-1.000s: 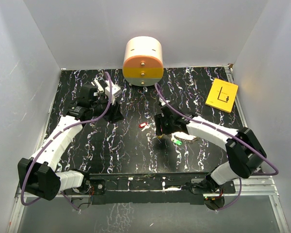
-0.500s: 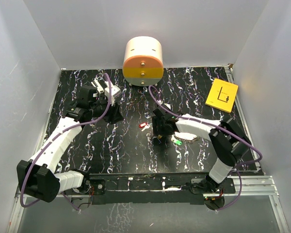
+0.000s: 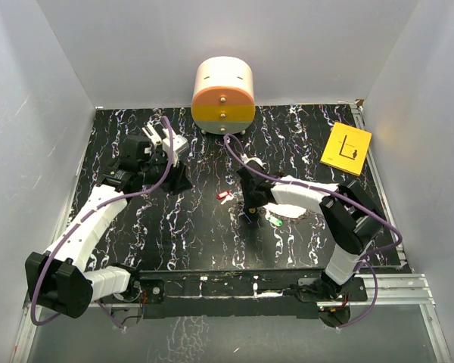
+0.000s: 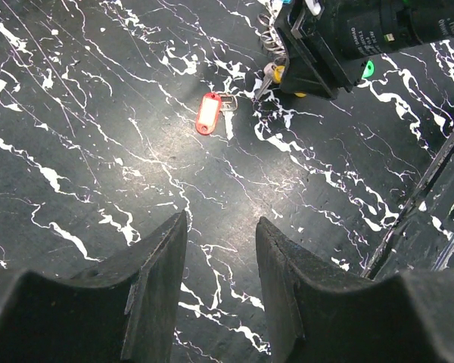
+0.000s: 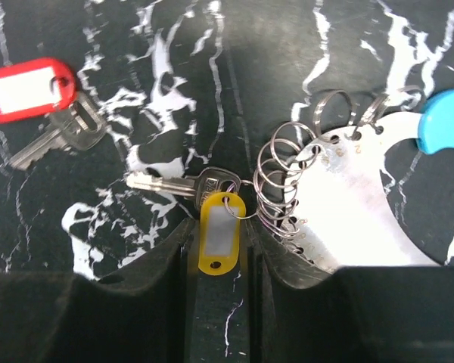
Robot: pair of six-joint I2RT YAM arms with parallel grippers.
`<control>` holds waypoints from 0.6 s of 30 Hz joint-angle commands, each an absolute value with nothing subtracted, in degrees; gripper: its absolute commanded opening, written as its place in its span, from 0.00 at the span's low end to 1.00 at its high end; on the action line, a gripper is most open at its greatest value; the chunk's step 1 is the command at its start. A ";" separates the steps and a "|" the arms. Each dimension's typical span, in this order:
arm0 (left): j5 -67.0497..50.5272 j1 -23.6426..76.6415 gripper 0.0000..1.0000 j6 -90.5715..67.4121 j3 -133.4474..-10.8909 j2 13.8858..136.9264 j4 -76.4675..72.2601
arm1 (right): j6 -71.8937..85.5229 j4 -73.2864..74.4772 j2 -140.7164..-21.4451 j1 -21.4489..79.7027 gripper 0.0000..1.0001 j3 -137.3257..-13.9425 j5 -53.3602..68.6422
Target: Put the keys on the keyring
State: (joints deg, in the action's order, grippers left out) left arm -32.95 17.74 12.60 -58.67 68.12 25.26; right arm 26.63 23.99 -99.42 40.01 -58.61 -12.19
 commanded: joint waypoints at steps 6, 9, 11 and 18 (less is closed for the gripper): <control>-33.02 17.16 0.41 12.53 -58.19 66.01 24.26 | 10.95 19.26 -97.76 42.82 0.24 -54.06 13.24; -33.13 17.05 0.41 12.39 -58.11 66.00 24.25 | 10.56 19.68 -95.99 42.89 0.22 -52.66 20.22; -33.30 16.97 0.41 12.42 -58.10 66.09 24.18 | 11.03 20.40 -94.47 42.89 0.23 -51.77 23.08; -33.75 16.80 0.41 12.17 -58.21 66.14 23.84 | 14.09 28.93 -85.33 42.92 0.58 -51.46 17.95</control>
State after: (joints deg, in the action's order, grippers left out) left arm -32.56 17.30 12.38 -58.17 68.10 24.75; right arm 12.51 24.10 -92.86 42.89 -52.01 19.29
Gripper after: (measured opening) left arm 0.404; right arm 0.529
